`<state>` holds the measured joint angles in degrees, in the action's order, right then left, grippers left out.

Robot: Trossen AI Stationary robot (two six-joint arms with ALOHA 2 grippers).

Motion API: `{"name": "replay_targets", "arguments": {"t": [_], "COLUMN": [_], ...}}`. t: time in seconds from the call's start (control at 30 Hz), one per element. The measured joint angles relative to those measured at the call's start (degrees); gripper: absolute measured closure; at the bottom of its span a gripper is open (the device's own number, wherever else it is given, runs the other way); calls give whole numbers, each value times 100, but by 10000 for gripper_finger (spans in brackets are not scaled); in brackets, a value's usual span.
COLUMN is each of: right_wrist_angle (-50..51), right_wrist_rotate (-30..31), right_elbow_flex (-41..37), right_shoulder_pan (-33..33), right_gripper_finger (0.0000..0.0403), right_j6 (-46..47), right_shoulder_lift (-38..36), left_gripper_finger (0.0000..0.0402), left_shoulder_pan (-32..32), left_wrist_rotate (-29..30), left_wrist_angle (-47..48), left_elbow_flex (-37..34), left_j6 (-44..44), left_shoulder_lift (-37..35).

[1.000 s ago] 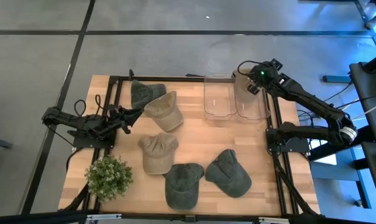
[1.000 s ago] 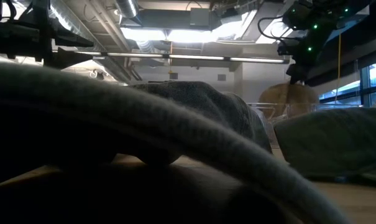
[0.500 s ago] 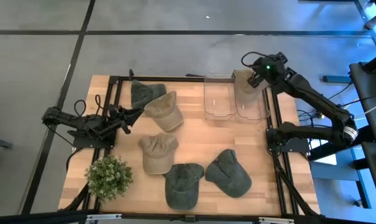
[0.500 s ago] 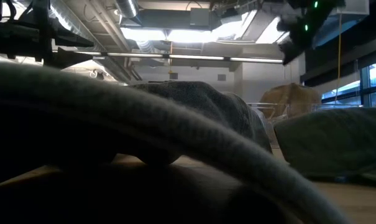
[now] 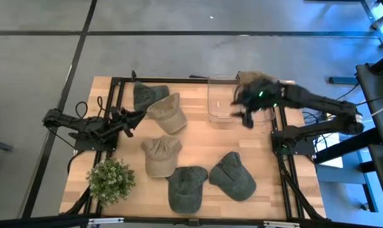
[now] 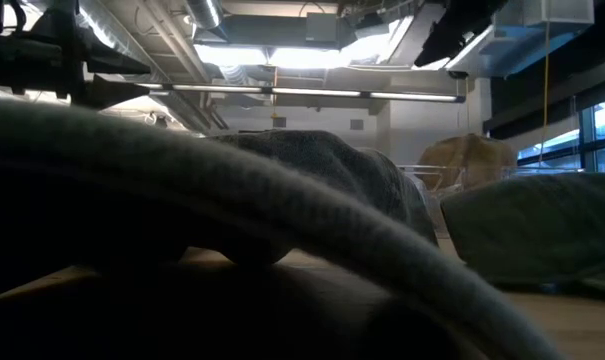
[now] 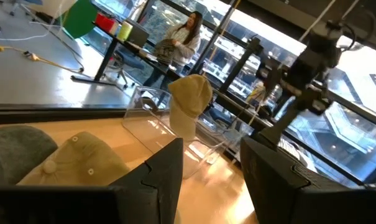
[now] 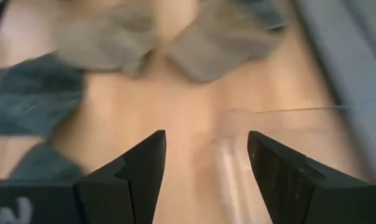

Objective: Pick & Place hat
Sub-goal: Put the bottom right black cap into the left transparent bin

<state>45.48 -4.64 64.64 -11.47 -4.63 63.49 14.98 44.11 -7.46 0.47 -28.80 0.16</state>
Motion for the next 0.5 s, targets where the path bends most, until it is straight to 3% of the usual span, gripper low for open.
{"name": "replay_targets", "arguments": {"t": [0.1,0.27,0.5], "right_wrist_angle": [-234,-570,-700], "right_wrist_rotate": [290,383,454], "right_elbow_flex": [-253,-615,-802], "right_shoulder_pan": [745,1718,2488], "right_gripper_finger": [175,175,175], "right_j6": [509,601,889], "right_shoulder_lift": [321,993,2032], "left_gripper_finger": [247,247,247], "left_shoulder_pan": [2,0,2], "left_wrist_rotate": [-62,-72,-233], "left_wrist_angle": [1,29,170], "left_elbow_flex": [0,0,2], "left_j6": [2,2,2], "left_shoulder_lift": [-2,-1,0]}}
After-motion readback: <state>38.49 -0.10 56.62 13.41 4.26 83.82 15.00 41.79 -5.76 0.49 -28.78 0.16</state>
